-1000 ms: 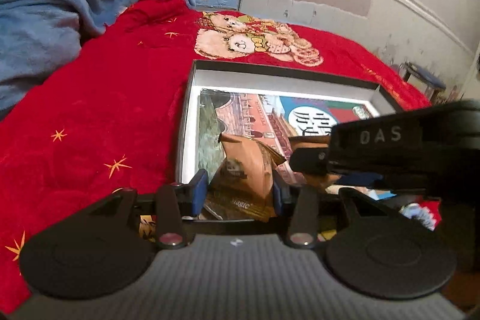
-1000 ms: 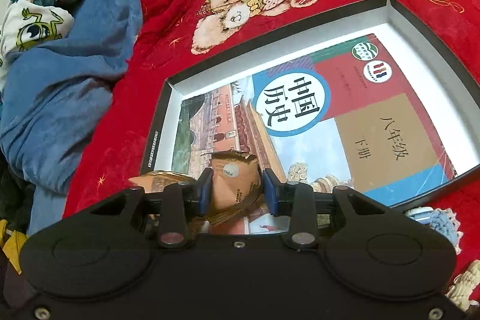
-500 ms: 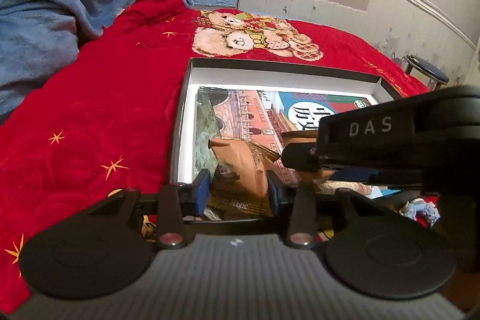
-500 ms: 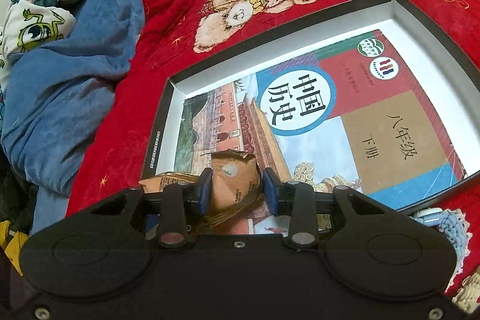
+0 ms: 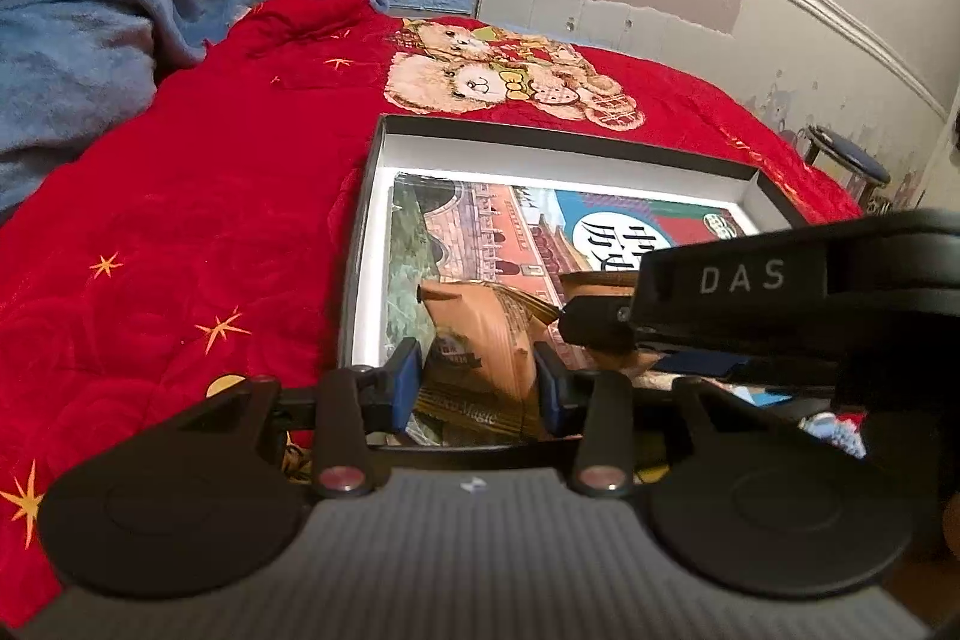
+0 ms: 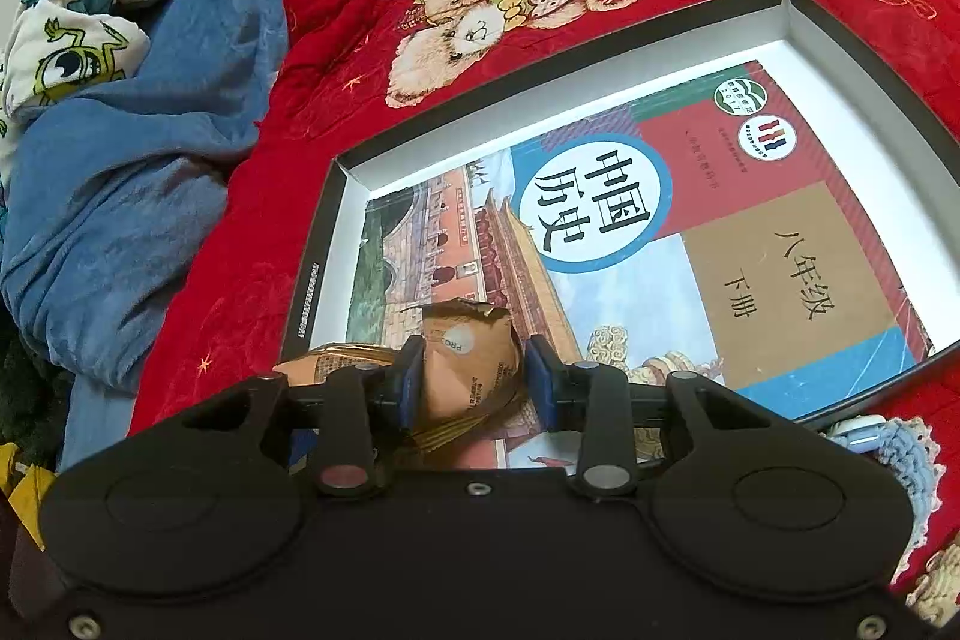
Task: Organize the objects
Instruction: 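Open the right gripper to drop the snack into the box, then move the right gripper back toward the brown crocheted scrunchie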
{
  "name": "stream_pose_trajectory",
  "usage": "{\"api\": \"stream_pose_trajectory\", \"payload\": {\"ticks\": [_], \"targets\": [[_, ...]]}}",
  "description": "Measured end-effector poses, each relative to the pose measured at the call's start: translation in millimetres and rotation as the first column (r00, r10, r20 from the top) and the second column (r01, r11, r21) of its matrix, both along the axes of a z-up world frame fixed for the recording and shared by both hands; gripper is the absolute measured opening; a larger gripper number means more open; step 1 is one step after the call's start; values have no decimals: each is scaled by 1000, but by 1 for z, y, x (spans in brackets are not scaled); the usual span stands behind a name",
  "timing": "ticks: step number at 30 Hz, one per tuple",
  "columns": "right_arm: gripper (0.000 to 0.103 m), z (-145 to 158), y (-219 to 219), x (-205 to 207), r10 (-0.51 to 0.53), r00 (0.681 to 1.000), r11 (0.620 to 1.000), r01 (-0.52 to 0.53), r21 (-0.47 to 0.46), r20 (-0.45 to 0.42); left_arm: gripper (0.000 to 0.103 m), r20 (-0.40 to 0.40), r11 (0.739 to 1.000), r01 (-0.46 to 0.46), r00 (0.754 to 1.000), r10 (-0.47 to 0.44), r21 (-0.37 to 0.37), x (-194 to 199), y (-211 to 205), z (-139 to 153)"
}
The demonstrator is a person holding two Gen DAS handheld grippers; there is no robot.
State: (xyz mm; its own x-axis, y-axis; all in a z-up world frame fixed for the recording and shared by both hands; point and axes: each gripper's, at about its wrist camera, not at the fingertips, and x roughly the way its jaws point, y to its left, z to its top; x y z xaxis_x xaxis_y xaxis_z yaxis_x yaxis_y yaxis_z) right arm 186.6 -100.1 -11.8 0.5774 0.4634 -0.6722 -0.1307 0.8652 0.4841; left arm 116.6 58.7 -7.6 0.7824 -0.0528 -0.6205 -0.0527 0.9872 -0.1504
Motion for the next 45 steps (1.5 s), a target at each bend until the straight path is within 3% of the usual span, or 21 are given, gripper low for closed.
{"api": "stream_pose_trajectory", "payload": {"ticks": [1, 6, 10, 14, 21, 27, 34, 38, 42, 45], "targets": [[35, 0, 0, 0, -1, 1000, 1000, 1, 0, 0, 59, 0, 1000, 5, 1000, -5, -7, 0, 1, 1], [35, 0, 0, -1, 0, 1000, 1000, 0, -11, 1, 60, -8, 1000, 18, 1000, -18, -5, -1, 1, 5], [35, 2, 0, -3, -2, 1000, 1000, 2, -11, 1, 69, -14, 998, 56, 998, -56, -28, -3, 3, 11], [35, 5, -3, -6, -5, 1000, 1000, 5, 12, 1, 73, 6, 997, 74, 997, -74, 16, -7, 0, 14], [38, 17, -10, -15, 4, 999, 999, -6, 42, 37, 79, 38, 995, 98, 994, -99, 22, -17, 6, 31], [45, 65, -14, -31, 23, 993, 999, -28, 39, 112, 79, 102, 995, 70, 992, -77, 76, -38, 13, 68], [55, 154, -26, -71, 56, 960, 998, -60, 4, 273, 85, 264, 992, 73, 960, -97, 100, -77, 10, 130], [74, 203, -38, -102, 49, 927, 997, -24, -72, 372, 86, 307, 993, 83, 946, -105, 83, -91, 4, 155], [76, 232, -60, -136, 6, 893, 992, 51, -116, 449, 87, 347, 984, 121, 924, -161, 135, -109, -14, 173], [79, 237, -85, -161, -60, 879, 989, 116, -90, 474, 88, 371, 979, 144, 909, -190, 147, -123, -29, 182]]}}
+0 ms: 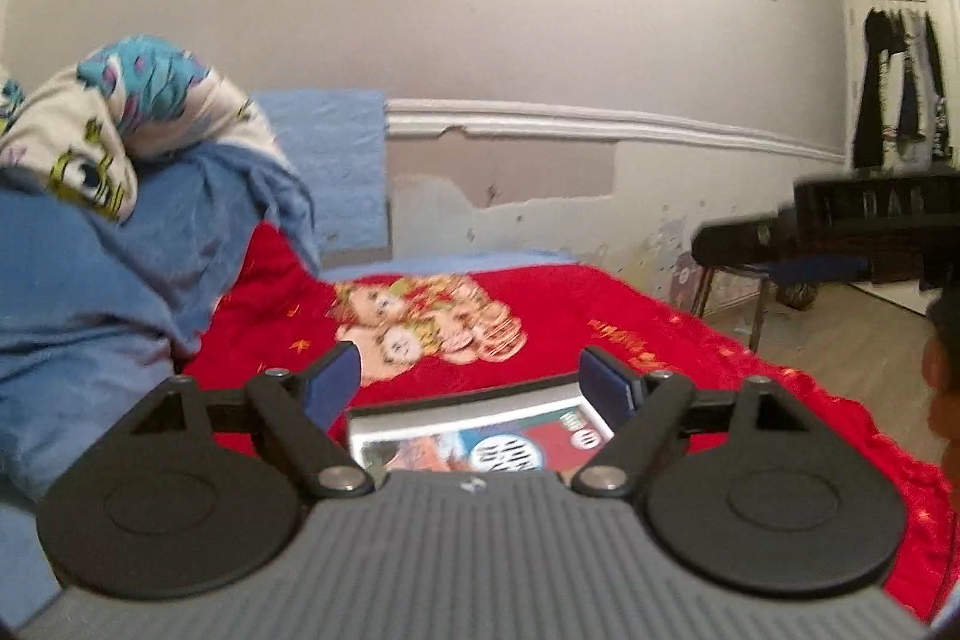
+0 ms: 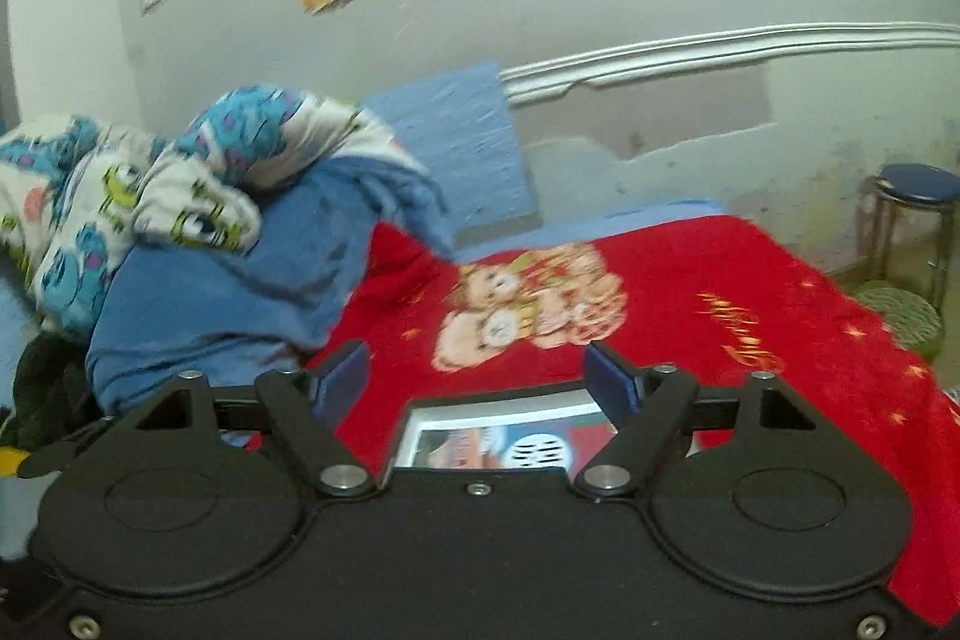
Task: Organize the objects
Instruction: 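Move the right gripper back toward the brown crocheted scrunchie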
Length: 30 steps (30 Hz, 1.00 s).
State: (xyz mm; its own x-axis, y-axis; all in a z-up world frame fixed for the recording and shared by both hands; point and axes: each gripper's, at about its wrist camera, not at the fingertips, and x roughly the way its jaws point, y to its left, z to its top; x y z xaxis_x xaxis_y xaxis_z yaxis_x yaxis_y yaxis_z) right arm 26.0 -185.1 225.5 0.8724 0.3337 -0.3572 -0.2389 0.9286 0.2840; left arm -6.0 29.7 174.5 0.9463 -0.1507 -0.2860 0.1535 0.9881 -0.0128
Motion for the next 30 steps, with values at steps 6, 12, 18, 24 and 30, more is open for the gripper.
{"api": "stream_pose_trajectory", "payload": {"ticks": [6, 12, 18, 24, 30], "targets": [[84, -30, -38, -33, -117, 993, 993, 117, -2, -23, 97, -11, 999, 35, 999, -35, -21, -17, -28, -19], [87, -89, -54, -57, -168, 977, 985, 171, 14, -131, 97, -99, 996, 87, 991, -86, 1, -31, -48, -83], [87, -154, -51, -45, -166, 943, 983, 183, 33, -287, 96, -241, 995, 99, 966, -98, -10, -19, -57, -134], [87, -200, -43, -30, -206, 904, 978, 206, -41, -376, 89, -294, 992, 72, 955, -38, 107, -6, -63, -170], [87, -226, -29, -18, -229, 872, 973, 197, -118, -433, 78, -383, 991, 39, 923, 13, 128, 7, -66, -193]]}}
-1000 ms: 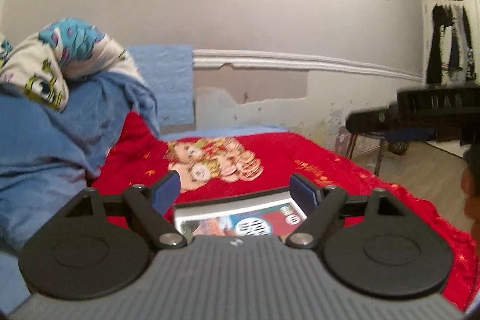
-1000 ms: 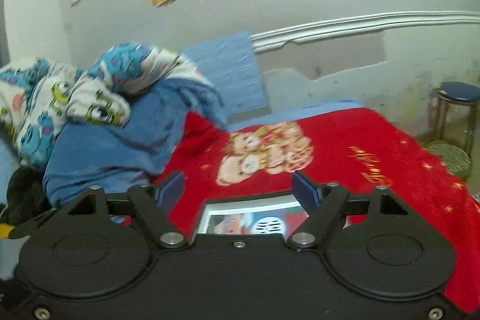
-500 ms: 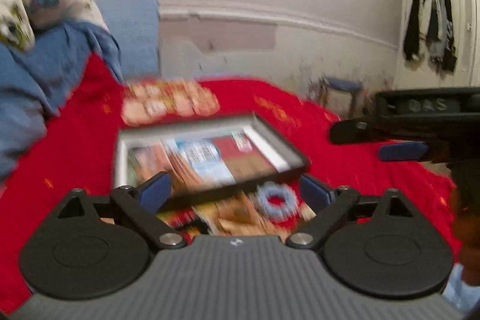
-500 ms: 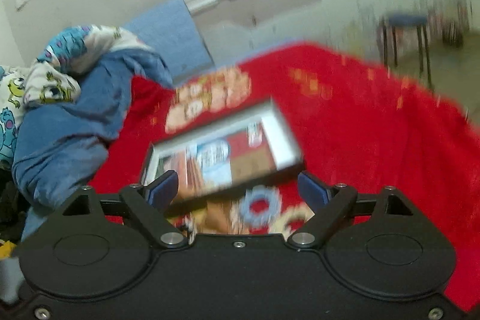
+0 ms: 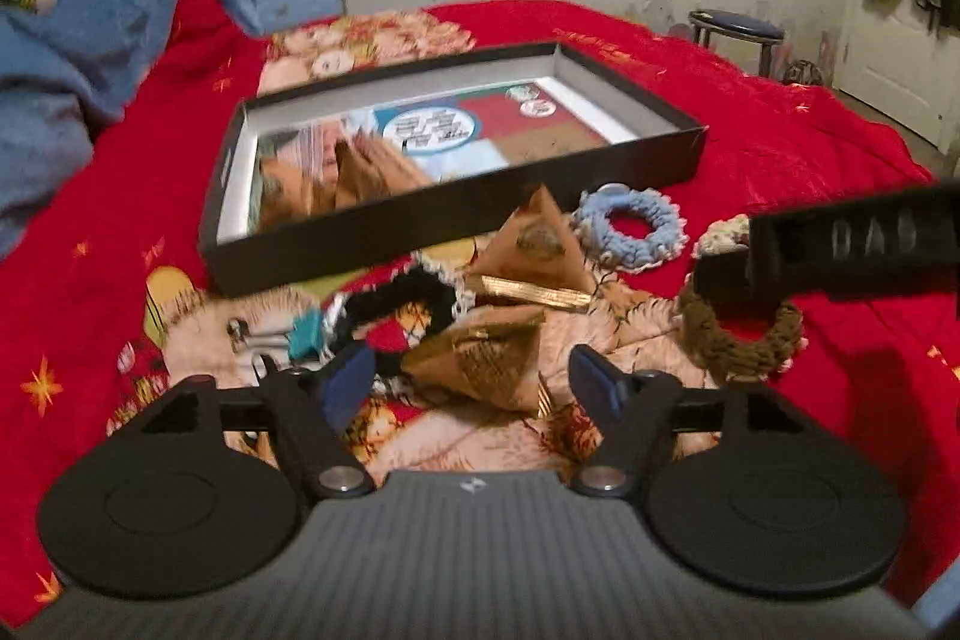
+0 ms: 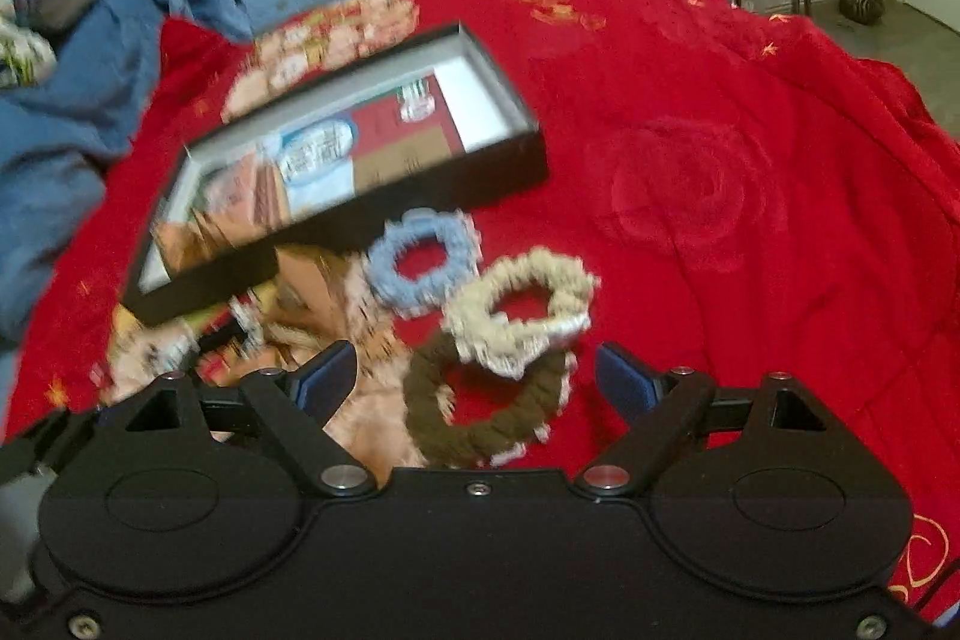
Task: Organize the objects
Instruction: 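Move the right gripper back toward the brown crocheted scrunchie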
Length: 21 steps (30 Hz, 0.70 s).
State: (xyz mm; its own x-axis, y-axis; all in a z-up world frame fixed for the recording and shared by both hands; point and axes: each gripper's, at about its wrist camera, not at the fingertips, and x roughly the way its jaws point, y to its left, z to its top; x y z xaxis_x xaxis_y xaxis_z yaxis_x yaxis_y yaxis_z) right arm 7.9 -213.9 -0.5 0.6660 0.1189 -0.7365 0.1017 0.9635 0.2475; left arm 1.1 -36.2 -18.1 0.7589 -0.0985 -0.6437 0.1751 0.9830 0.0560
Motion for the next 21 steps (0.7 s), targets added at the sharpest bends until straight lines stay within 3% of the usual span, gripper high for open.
{"api": "stream_pose_trajectory", "payload": {"ticks": [2, 7, 12, 17, 21], "targets": [[87, -4, 2, 3, 6, 1000, 1000, -6, -3, -17, 75, 4, 1000, -13, 1000, 13, 3, 3, -1, -2], [87, -9, 1, 5, 19, 999, 999, -17, 47, -37, 58, 24, 999, -37, 999, 37, -10, 8, -3, -2], [86, -15, 0, 9, 6, 998, 998, -2, 61, -56, 56, 40, 998, -23, 999, 21, 56, 7, -13, -7], [79, -18, 9, 10, 6, 999, 1000, -7, -11, -53, 55, 29, 998, -21, 999, 19, 66, 12, -17, -13], [75, -18, 9, 10, -3, 999, 1000, 2, -18, -46, 52, 31, 997, -20, 999, 18, 77, 14, -19, -13]]}}
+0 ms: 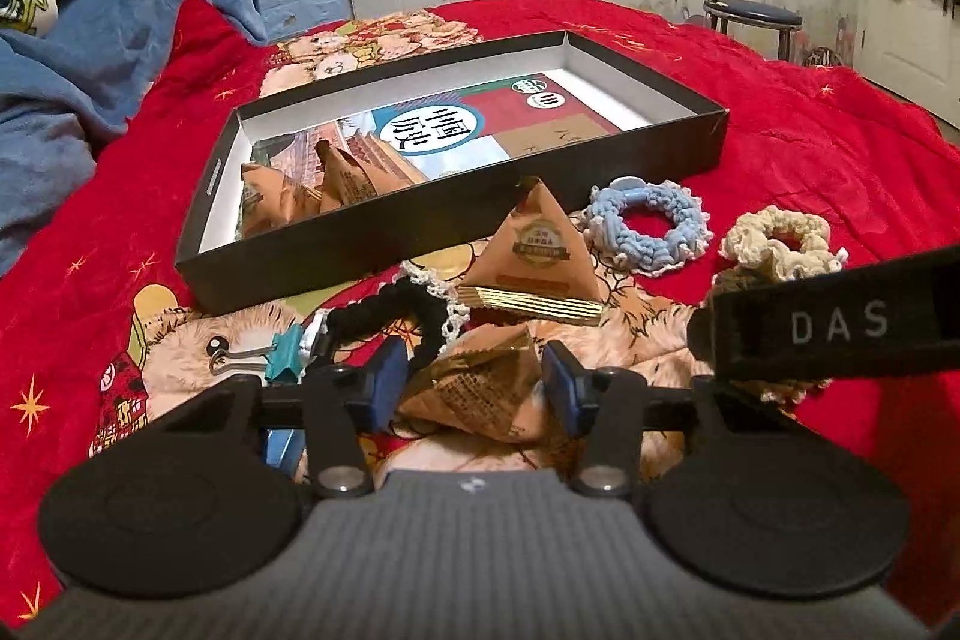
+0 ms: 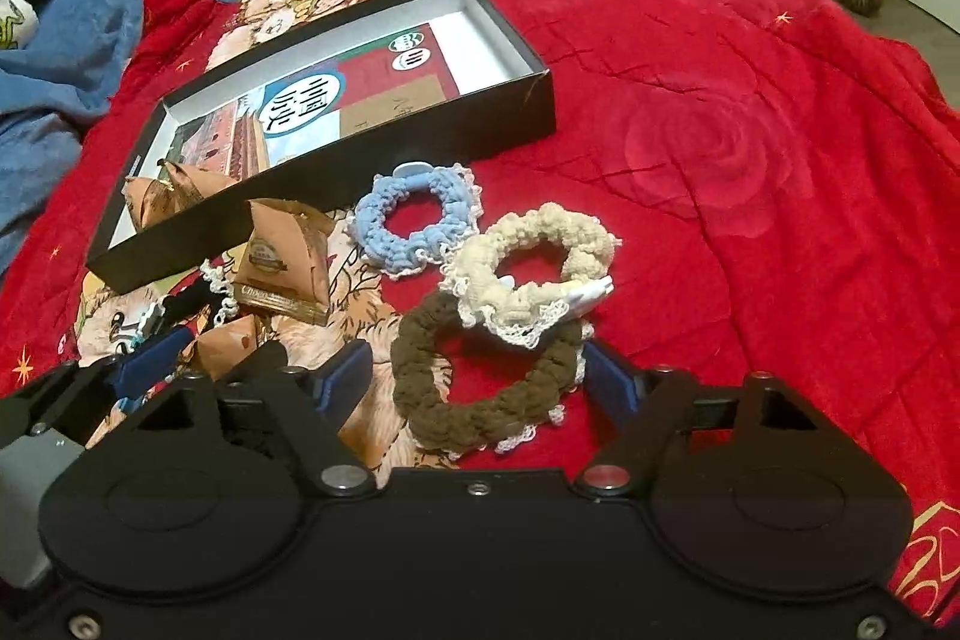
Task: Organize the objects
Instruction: 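Move the right gripper back toward the brown crocheted scrunchie, then grasp the brown crocheted scrunchie with the right gripper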
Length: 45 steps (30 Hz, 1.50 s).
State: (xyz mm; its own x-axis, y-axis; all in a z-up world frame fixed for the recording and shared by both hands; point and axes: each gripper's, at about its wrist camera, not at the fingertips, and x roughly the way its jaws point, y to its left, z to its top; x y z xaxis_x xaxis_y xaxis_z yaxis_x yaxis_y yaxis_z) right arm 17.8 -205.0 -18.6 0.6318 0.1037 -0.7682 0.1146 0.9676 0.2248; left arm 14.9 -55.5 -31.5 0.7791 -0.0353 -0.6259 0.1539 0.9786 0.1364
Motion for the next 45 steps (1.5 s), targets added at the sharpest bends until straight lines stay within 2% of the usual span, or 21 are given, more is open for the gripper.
{"api": "stream_pose_trajectory", "payload": {"ticks": [5, 11, 15, 18, 22, 26, 30, 36, 39, 42, 45], "targets": [[74, -2, 1, 4, 1, 1000, 1000, -1, -7, -5, 47, -13, 1000, -8, 1000, 8, 4, -1, 0, 2], [49, -1, 3, 3, -6, 1000, 998, 6, -59, -3, 45, -40, 999, -41, 998, 40, -18, -2, 6, 6], [30, 1, 2, -1, -11, 1000, 999, 12, -47, 4, 45, -30, 1000, -25, 999, 25, 15, -5, 1, 6], [24, 1, 0, -3, -13, 1000, 1000, 13, -26, 7, 44, -25, 999, -28, 999, 28, 21, -6, 1, 7], [21, 1, -5, -3, -21, 1000, 999, 21, 25, 0, 42, -27, 999, -36, 999, 37, 18, -7, 2, 9], [19, 3, -6, -2, 19, 1000, 996, -18, 90, -8, 39, -28, 999, -37, 999, 37, 10, -8, 2, 11], [19, 6, 3, -5, 64, 998, 994, -64, 85, 5, 37, -20, 999, -29, 999, 30, 28, -10, -1, 12], [19, 11, 4, -6, 76, 997, 992, -77, 101, 15, 35, -16, 999, -36, 999, 36, 6, -12, 4, 15], [19, 13, 3, -6, 82, 996, 987, -85, 138, 27, 34, -12, 999, -35, 999, 35, -3, -11, 6, 17], [19, 19, 11, -8, 103, 993, 991, -108, 78, 65, 33, -28, 999, -39, 999, 39, -19, -10, 7, 15], [19, 27, 17, -12, 117, 987, 992, -123, 42, 112, 33, -11, 999, -41, 999, 41, -21, -14, 7, 17]]}}
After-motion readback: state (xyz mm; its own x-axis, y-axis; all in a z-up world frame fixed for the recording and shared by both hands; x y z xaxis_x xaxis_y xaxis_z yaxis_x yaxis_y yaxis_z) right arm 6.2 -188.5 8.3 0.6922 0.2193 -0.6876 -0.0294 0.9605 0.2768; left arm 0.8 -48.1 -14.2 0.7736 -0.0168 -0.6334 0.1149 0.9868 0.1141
